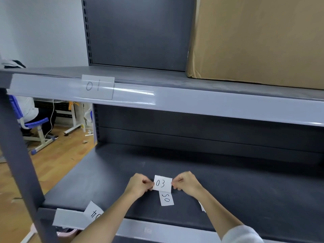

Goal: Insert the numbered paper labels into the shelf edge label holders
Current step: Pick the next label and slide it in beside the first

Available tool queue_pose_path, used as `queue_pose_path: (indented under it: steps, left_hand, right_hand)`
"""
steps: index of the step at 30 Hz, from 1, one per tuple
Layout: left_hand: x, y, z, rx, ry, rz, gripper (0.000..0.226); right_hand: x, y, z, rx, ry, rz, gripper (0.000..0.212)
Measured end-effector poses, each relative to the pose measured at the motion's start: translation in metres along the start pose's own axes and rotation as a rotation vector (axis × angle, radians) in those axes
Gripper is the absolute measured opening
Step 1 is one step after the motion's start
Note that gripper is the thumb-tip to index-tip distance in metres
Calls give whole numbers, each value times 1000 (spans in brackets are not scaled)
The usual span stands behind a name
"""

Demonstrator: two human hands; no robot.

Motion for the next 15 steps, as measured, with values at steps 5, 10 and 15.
queue_pose_path:
  steps: [5, 10, 15]
  left_hand:
    - [-1, -2, -17, 98, 123, -24, 45]
    - [-2, -10, -20, 217, 150, -76, 44]
    - [3, -14, -25, 228, 147, -77, 27]
  right_hand:
    - [7, -18, 10, -59, -97, -41, 32]
    - [11, -28, 19, -63, -185, -38, 16]
    - [15, -26, 20, -74, -172, 4, 18]
Point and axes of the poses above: each hand's wrist, its own x-axis towards the middle knuckle, its own y-axis out of the back of the hand, z = x × y, the point moved 10 cm from there along x, towards the middle knuckle, and after that the axes turned 2 degrees about x, right-handed, at the moved point
